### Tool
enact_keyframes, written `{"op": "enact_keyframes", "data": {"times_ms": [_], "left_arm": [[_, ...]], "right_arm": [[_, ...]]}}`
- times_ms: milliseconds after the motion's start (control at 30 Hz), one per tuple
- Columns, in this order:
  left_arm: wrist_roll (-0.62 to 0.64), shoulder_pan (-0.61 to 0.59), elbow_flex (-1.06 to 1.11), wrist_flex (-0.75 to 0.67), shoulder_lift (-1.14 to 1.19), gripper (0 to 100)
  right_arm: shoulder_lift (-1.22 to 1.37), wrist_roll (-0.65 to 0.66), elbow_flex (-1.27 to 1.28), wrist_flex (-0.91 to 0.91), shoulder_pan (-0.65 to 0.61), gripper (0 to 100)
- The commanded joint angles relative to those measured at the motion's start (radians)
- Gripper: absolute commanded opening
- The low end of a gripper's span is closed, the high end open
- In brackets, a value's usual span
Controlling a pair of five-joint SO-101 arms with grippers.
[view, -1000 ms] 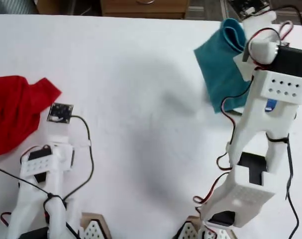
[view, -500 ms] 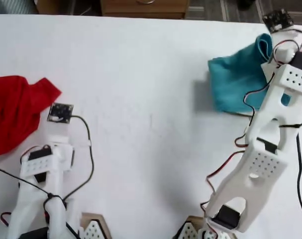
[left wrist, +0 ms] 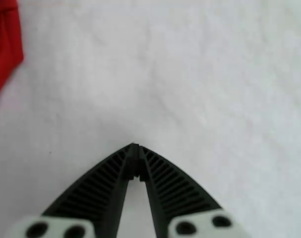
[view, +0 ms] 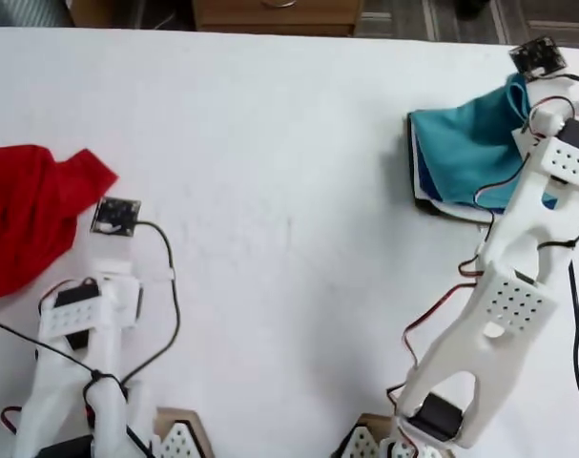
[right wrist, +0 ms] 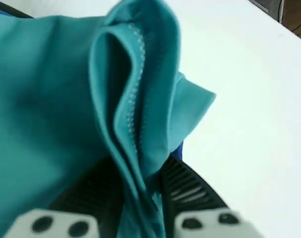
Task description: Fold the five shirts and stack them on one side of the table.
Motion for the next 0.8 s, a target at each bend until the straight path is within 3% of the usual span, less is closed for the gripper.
{"op": "enact_keyframes", "data": {"times_ms": [0, 200, 300, 467, 567, 633, 767], "left_arm": [[0.005, -0.005, -0.007, -0.017, -0.020, 3], [0.005, -0.005, -0.007, -0.017, -0.020, 3], [0.005, -0.005, -0.007, -0.017, -0.020, 3], [0.005, -0.005, -0.007, -0.017, -0.020, 3], [0.005, -0.005, -0.007, -0.017, -0.020, 3], [0.005, -0.005, -0.007, -0.017, -0.020, 3], [0.005, -0.005, -0.007, -0.017, -0.020, 3]], "right_arm": [[-0.010, 0.011, -0.032, 0.015, 0.013, 5.5], [-0.018, 0.008, -0.041, 0.045, 0.015, 20.2], [-0.030, -0.037, -0.092, 0.021, 0.019, 18.4], [-0.033, -0.334, -0.281, 0.019, 0.027, 17.6], [-0.033, -0.448, -0.368, 0.021, 0.008, 13.9], [-0.030, -0.457, -0.381, 0.018, -0.019, 1.2], [0.044, -0.457, -0.365, -0.005, -0.067, 1.5]]}}
